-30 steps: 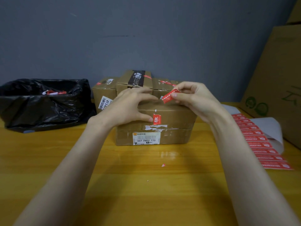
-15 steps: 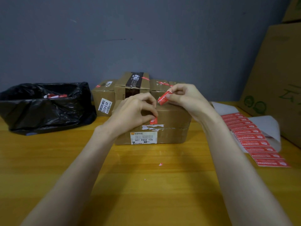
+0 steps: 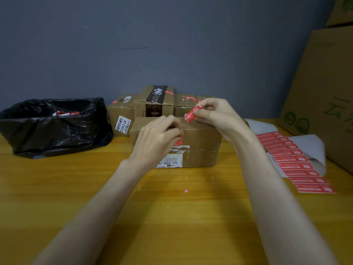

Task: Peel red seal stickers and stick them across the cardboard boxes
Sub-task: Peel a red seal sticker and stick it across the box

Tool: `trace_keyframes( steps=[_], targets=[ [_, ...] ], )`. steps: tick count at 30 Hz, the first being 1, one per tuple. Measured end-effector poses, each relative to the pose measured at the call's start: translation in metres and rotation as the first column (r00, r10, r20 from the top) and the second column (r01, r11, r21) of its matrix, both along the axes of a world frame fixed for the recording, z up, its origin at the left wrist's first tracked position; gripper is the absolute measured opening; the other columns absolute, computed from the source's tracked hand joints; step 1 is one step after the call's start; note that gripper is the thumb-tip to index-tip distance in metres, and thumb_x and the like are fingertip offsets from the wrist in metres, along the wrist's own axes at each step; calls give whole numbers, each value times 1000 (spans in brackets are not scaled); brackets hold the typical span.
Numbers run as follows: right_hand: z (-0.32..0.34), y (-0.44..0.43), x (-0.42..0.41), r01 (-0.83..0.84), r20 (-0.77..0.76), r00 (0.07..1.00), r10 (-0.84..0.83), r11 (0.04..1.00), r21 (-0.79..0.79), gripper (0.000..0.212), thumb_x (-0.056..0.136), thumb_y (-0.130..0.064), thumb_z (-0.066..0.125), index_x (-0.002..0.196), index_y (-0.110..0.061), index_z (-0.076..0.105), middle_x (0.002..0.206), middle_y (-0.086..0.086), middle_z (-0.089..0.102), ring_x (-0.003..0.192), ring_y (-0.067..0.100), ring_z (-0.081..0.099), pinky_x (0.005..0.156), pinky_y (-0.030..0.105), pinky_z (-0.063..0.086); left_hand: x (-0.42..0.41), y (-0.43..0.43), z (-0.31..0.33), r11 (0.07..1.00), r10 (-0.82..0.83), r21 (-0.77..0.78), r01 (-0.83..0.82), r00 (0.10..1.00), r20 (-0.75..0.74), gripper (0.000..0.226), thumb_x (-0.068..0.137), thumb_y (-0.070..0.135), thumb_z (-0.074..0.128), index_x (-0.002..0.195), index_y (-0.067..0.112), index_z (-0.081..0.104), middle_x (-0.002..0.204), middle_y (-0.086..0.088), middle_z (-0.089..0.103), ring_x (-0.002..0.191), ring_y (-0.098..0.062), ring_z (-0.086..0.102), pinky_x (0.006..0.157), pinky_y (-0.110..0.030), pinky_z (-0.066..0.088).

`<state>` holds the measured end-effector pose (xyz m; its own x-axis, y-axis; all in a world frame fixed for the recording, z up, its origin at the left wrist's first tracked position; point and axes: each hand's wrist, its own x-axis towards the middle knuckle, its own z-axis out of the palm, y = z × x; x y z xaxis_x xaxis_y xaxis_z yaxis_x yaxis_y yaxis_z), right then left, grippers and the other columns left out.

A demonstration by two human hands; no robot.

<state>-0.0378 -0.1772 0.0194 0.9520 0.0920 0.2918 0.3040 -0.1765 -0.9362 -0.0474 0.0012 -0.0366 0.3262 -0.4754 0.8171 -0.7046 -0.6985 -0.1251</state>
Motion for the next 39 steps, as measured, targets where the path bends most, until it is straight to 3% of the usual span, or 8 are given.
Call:
trace_keyframes(
  steps=[13, 17, 23, 27, 33, 36, 37, 39],
  targets=[
    [-1, -3, 1, -23, -2, 1000, 23, 998, 57, 14, 87, 2, 60, 77, -8, 57, 94, 19, 61, 91, 24, 62, 80, 22, 53, -3, 6, 6, 996, 0, 88, 5, 998, -62, 10, 86, 19, 58, 83, 10, 62, 99, 0, 59, 78, -15, 56, 50, -28, 46],
    [-1, -1, 0, -7, 4, 1000, 7, 999, 35, 14, 86, 1, 60, 77, -9, 57, 98, 21, 61, 96, 26, 62, 79, 21, 53, -4, 9, 7, 995, -2, 99, 10, 997, -81, 8, 80, 12, 71, 85, 9, 65, 98, -1, 60, 78, -17, 58, 47, -35, 50],
    [-2, -2, 1, -4, 3, 1000, 4, 1000, 20, 14, 86, 0, 61, 76, -10, 58, 96, 19, 64, 97, 26, 65, 83, 24, 54, -5, 5, 7, 997, -1, 75, 8, 996, -87, 6, 82, 8, 69, 80, 6, 64, 96, -5, 60, 73, -17, 57, 46, -36, 49],
    [-1, -4, 1, -10, -2, 1000, 10, 1000, 29, 14, 87, 0, 61, 76, -10, 59, 85, 9, 63, 85, 16, 64, 82, 22, 54, -6, 8, 7, 997, -17, 78, 26, 993, -115, 10, 86, 13, 62, 81, 4, 62, 100, -7, 54, 77, -20, 61, 51, -38, 52],
    [-1, -3, 0, 4, -8, 1000, -4, 1000, 19, 16, 87, -1, 60, 75, -11, 58, 83, 7, 62, 87, 17, 63, 81, 22, 54, -3, 15, 4, 992, -51, 104, 72, 981, -189, 27, 91, 26, 45, 81, 4, 58, 104, -1, 42, 98, -24, 64, 57, -37, 56],
    [0, -2, 0, 9, -4, 1000, -9, 1000, 5, 16, 87, -1, 61, 75, -12, 58, 88, 10, 63, 96, 23, 64, 85, 25, 54, -5, 18, 8, 986, -68, 134, 96, 977, -200, 14, 90, 17, 56, 83, 5, 59, 104, -3, 44, 110, -19, 61, 61, -35, 57],
    [0, -1, 0, 13, -3, 1000, -13, 1000, 6, 16, 87, -1, 61, 74, -11, 58, 91, 13, 63, 99, 27, 64, 86, 27, 54, -5, 19, 9, 984, -70, 144, 100, 977, -202, 7, 88, 12, 61, 86, 5, 59, 105, -2, 44, 109, -19, 61, 60, -34, 57],
    [0, 0, 0, 18, -5, 1000, -18, 1000, 12, 17, 86, 0, 61, 74, -11, 58, 96, 18, 62, 104, 32, 63, 90, 31, 53, -5, 21, 12, 986, -58, 138, 89, 975, -216, 14, 83, 7, 66, 95, 8, 59, 107, 2, 41, 94, -20, 64, 59, -30, 56]
  ],
)
